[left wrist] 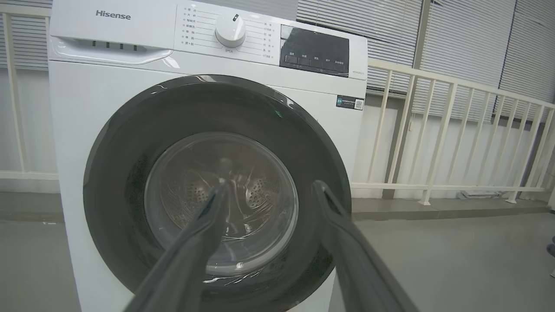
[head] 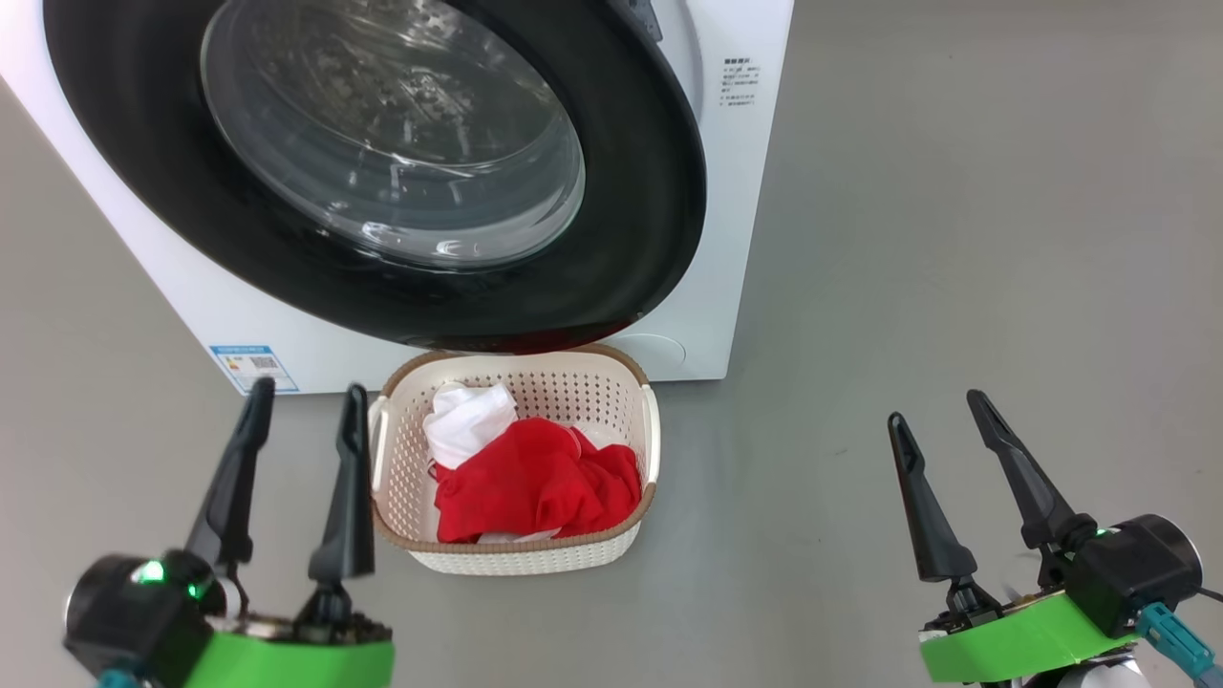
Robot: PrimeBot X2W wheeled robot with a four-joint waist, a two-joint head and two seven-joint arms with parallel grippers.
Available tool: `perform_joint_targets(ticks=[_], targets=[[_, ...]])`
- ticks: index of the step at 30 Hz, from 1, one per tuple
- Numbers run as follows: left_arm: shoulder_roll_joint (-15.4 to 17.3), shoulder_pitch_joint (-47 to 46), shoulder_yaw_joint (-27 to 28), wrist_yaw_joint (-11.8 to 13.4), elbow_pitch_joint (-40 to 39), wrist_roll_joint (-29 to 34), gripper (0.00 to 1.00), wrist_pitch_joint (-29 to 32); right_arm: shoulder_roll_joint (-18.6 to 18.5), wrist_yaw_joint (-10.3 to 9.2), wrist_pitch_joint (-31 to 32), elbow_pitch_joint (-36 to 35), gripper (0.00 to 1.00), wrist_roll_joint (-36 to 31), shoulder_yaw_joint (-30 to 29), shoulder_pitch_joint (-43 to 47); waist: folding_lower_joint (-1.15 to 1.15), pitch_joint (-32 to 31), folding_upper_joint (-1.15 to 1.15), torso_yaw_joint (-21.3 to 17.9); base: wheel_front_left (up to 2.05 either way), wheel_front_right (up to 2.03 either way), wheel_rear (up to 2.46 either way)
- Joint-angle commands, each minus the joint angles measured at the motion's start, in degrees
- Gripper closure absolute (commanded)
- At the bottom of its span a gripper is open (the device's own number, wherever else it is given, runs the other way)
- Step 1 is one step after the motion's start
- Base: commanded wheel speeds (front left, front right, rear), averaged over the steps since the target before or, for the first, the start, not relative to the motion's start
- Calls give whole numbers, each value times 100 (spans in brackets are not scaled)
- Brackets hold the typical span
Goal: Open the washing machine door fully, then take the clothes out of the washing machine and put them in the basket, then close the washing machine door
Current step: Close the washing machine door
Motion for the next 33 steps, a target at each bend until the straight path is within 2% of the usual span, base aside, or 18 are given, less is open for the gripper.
perform_joint_targets(ticks=[1,8,16,32,33], targets=[[10,45,264,-60,-180,179,0,-27,-48,34,-37,-169,0,-64,79,-15,0,-26,0,-1,0,0,0],[-224,475,524,-56,-52,624,0,-28,-48,34,-37,-285,0,-198,-67,151,0,-141,0,-13,0,0,0],[-336,788,703,-122,114,909,0,-28,-48,34,-37,-436,0,-188,-258,355,0,-217,0,-50,0,0,0],[-428,819,785,-388,308,1040,0,-28,-48,34,-37,-526,0,-145,-333,420,0,-212,0,-83,0,0,0],[-432,817,781,-398,311,1049,0,-28,-48,34,-37,-508,26,-136,-333,430,0,-217,0,-71,0,0,0]])
